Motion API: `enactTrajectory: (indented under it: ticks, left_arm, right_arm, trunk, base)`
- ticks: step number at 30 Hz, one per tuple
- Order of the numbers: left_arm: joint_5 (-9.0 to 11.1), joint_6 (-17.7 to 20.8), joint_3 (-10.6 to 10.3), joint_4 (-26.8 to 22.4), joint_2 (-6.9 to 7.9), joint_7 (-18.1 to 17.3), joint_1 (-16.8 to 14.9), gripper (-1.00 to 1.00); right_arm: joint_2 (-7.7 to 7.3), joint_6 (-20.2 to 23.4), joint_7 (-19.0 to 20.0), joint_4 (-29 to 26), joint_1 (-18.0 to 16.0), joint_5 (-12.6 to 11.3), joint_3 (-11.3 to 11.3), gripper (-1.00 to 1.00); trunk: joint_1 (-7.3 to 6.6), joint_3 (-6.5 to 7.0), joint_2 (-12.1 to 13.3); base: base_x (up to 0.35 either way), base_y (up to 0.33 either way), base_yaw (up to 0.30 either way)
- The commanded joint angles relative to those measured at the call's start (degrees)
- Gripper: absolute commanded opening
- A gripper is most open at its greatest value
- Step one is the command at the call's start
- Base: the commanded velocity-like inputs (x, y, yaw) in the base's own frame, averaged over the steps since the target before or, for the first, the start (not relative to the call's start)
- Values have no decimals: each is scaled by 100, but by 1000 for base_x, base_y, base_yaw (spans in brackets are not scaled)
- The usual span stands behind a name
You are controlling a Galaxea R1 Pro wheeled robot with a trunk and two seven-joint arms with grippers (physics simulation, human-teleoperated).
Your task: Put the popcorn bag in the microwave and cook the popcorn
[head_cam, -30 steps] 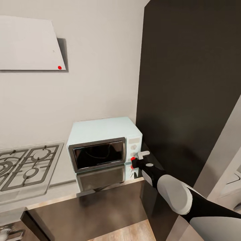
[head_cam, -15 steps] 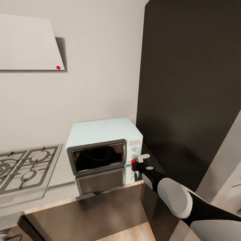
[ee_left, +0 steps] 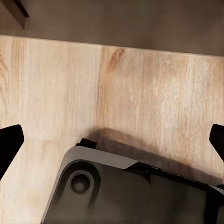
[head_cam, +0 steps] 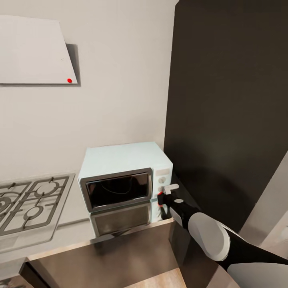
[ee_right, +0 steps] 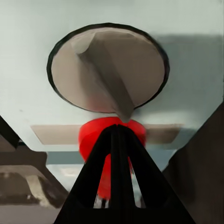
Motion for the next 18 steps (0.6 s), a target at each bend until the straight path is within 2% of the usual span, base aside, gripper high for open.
enactTrajectory:
  ticks: [1, 18]
  left_arm:
    - [6, -6, 16, -10, -5, -1, 1, 100]
    - [6, -5, 16, -10, -7, 0, 1, 100]
  right_arm:
    - [2, -9, 15, -3, -3, 35, -48, -100]
    - [2, -9, 15, -7, -3, 35, -46, -100]
  trunk:
    - [4, -10, -11]
    - [4, -10, -11]
  base:
    - [48, 26, 0]
    - [3, 2, 0]
